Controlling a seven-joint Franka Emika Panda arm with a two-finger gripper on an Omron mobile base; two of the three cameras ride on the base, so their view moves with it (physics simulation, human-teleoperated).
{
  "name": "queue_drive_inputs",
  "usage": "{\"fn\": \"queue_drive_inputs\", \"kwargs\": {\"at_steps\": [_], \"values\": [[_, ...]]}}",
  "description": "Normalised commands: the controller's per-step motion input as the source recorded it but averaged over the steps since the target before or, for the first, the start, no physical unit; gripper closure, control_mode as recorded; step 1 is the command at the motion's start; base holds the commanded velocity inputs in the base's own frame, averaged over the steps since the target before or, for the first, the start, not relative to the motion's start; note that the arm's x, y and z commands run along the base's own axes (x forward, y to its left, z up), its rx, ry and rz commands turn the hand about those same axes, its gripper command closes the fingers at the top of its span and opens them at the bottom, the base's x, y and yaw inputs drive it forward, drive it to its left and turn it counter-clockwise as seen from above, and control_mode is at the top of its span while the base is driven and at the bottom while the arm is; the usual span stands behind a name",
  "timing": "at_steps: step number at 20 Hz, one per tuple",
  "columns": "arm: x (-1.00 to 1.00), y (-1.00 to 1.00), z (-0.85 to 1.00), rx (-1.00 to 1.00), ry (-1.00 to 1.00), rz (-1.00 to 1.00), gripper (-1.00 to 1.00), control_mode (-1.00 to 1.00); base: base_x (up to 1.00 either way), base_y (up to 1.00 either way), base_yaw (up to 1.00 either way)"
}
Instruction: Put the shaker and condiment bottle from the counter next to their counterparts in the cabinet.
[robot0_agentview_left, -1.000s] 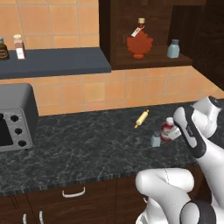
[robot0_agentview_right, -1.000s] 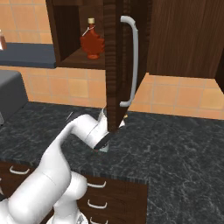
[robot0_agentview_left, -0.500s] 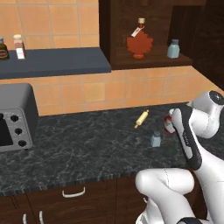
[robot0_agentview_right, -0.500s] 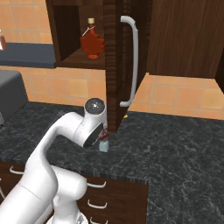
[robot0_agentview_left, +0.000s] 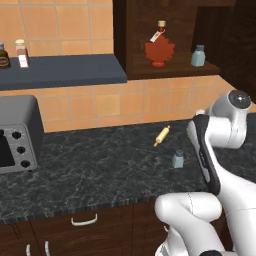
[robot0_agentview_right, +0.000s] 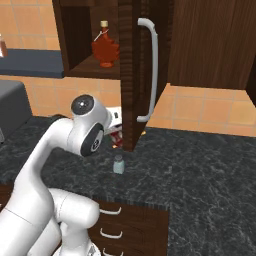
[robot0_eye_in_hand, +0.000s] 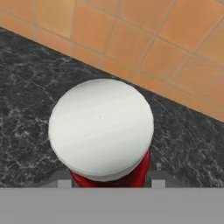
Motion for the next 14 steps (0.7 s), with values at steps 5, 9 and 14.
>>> {"fn": "queue_drive_inputs", "kwargs": {"at_steps": [5,9,14], "values": [[0.0,0.0,0.87,-0.03,-0.01,-0.18,1.0,-1.0,0.0,0.0,0.0],[-0.06,0.0,0.88,0.03,0.0,-0.1,1.0,-1.0,0.0,0.0,0.0],[-0.19,0.0,0.67,0.04,0.0,-0.06,1.0,-1.0,0.0,0.0,0.0]]}}
